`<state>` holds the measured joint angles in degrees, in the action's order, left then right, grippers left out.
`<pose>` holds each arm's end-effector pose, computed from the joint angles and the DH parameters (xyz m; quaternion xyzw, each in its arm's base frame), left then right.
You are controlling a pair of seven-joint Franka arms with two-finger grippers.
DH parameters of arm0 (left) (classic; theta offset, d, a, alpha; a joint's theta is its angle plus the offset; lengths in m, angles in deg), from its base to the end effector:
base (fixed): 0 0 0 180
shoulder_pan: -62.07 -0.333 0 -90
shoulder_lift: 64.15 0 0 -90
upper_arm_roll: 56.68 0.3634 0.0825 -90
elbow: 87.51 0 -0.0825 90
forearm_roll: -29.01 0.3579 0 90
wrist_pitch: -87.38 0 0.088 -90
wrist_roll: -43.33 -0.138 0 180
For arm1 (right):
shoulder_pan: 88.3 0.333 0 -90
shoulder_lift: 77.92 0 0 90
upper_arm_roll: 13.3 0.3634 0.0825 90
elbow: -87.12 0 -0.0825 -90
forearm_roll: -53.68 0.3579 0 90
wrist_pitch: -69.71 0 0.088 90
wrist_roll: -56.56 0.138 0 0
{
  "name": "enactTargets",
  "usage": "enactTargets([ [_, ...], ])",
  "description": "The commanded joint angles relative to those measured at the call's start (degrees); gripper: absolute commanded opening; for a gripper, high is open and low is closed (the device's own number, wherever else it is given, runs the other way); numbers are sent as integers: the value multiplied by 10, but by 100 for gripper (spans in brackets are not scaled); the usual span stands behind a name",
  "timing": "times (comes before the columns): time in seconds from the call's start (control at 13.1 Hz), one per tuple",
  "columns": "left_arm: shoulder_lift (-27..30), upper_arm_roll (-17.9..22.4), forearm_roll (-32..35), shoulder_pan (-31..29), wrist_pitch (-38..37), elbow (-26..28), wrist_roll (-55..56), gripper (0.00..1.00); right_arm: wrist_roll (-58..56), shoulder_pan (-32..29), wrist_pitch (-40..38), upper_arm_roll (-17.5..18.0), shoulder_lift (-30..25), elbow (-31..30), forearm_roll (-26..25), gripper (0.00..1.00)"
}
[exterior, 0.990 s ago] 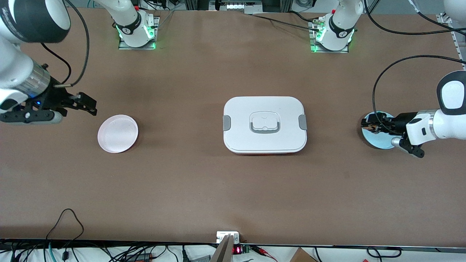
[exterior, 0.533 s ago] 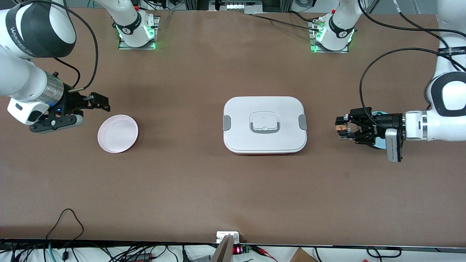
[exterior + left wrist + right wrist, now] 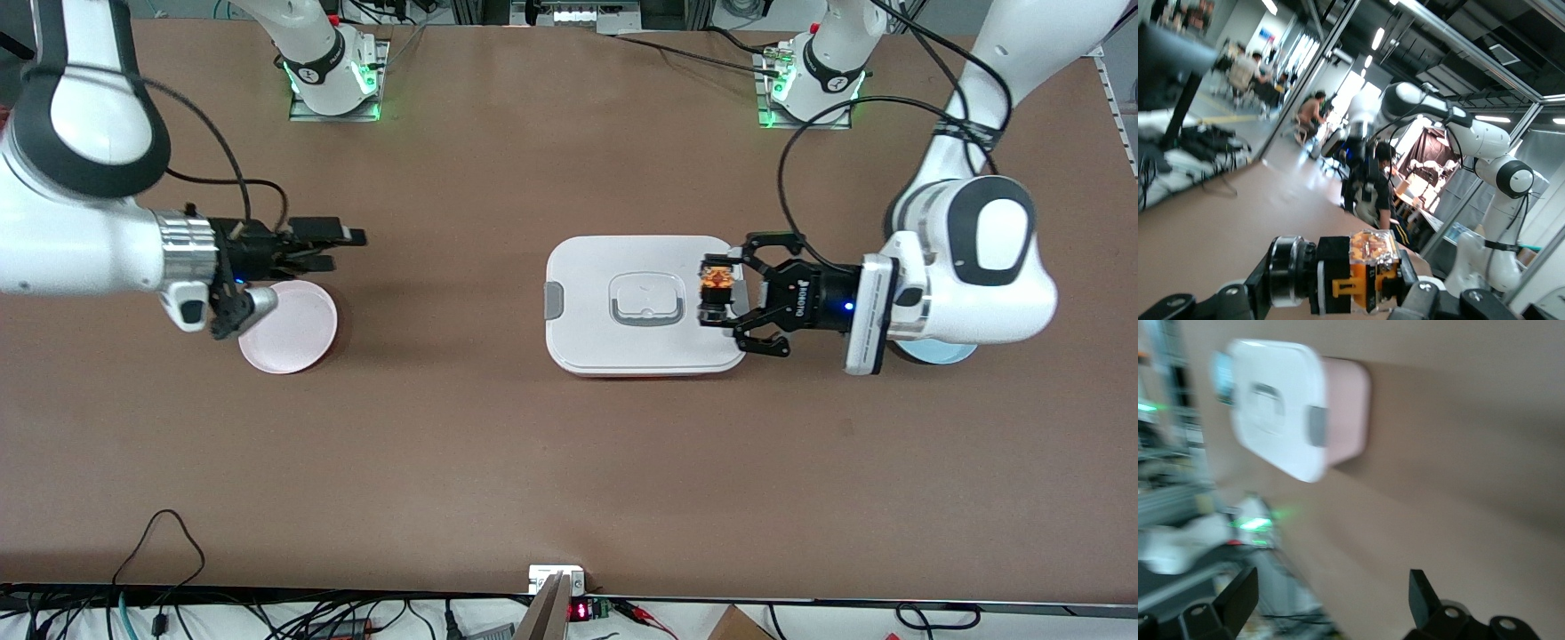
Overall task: Transfer orange switch to right arm and place
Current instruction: 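Carry the switch over the box while the right gripper reaches toward it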
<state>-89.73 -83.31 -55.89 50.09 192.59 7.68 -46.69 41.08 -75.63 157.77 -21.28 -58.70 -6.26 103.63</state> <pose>0.6420 -0.2234 0.4897 0.6069 -0.3699 0.3514 0.6094 0.5887 0.1675 0.4686 -0.8951 -0.0820 0.1531 0.4106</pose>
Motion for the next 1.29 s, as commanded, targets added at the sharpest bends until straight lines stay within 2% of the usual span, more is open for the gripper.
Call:
enactTargets([
  [0.0,-9,-4,-79,47,51,16,-140,23,38,-4,-19,4,35,10,123,100],
  [0.23,-9,-4,-144,99,123,32,-248,18,93,17,7,6,43,0,251,100],
  [0.46,-9,-4,-205,139,159,54,-310,18,106,67,87,6,34,-29,337,100],
  [0.76,-10,-4,-283,177,185,62,-354,19,104,132,172,6,25,-30,358,100],
  [0.99,-10,-4,-286,182,204,61,-357,19,106,162,205,6,22,-35,390,100],
  [1.22,-10,-4,-293,188,204,61,-357,19,106,165,207,6,24,-35,395,100],
])
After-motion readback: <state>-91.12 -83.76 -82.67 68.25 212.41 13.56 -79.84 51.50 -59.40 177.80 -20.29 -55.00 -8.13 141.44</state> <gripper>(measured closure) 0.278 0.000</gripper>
